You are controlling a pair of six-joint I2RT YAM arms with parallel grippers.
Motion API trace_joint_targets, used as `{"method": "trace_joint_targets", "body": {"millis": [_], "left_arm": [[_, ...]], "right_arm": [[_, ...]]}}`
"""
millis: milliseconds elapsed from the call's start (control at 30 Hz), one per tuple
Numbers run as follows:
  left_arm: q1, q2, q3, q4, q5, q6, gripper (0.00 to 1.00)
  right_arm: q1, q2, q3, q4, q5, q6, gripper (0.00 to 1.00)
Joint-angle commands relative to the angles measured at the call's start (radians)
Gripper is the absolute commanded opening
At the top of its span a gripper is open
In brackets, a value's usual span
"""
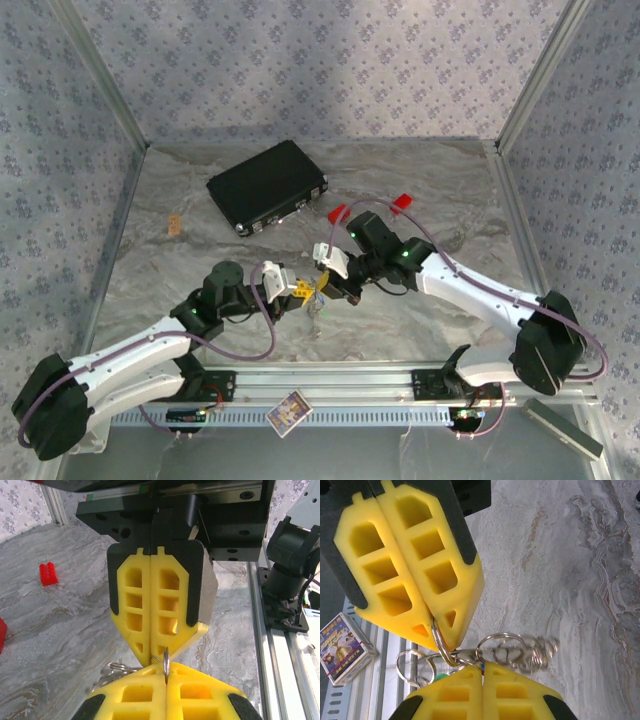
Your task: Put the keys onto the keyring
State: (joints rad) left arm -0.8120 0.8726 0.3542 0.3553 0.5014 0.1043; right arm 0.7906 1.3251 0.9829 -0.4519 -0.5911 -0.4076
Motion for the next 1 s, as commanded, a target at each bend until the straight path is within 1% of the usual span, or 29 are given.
{"method": "trace_joint_targets", "body": {"millis": [0,33,67,100,267,433,633,800,833,867,967], "left_arm": [[-0.007,-0.007,0.013,0.109,0.029,0.012,0.00],[-0.007,-0.009,0.011,0.110,0.027,0.012,0.00],[-0.009,-0.010,0.006,0.115,0.028,0.009,0.00],[-0.009,-0.010,0.000,0.122,0.026,0.004,0.00],[-0.009,-0.012,-0.021,0.166,0.024,-0.020,0.00],[-0.008,-0.006,-0.028,0.196,0.029,-0.035,0.00],[-0.009,0.000,-0.029,0.214,0.040,-0.042,0.00],[-0.010,0.008,-0.031,0.227,0.043,-0.047,0.00],[-0.009,0.009,-0.031,0.229,0.044,-0.046,0.00],[-0.010,0.009,-0.031,0.231,0.043,-0.046,0.00],[-0.010,0.011,-0.031,0.238,0.032,-0.049,0.00]], "right_arm": [[-0.005,-0.024,-0.001,-0.022,-0.003,0.020,0.13],[-0.012,-0.043,-0.014,-0.004,-0.008,0.026,0.25],[-0.020,-0.064,-0.032,0.016,-0.009,0.032,0.33],[-0.026,-0.087,-0.049,0.034,-0.013,0.035,0.35],[-0.033,-0.173,-0.142,0.149,-0.039,0.036,0.37],[-0.027,-0.170,-0.163,0.243,-0.079,0.084,0.37],[-0.008,-0.156,-0.180,0.312,-0.064,0.107,0.32],[0.003,-0.136,-0.174,0.336,-0.068,0.113,0.25],[0.005,-0.132,-0.172,0.338,-0.067,0.113,0.22],[0.007,-0.129,-0.171,0.340,-0.067,0.113,0.17],[0.012,-0.129,-0.167,0.341,-0.063,0.108,0.00]]}}
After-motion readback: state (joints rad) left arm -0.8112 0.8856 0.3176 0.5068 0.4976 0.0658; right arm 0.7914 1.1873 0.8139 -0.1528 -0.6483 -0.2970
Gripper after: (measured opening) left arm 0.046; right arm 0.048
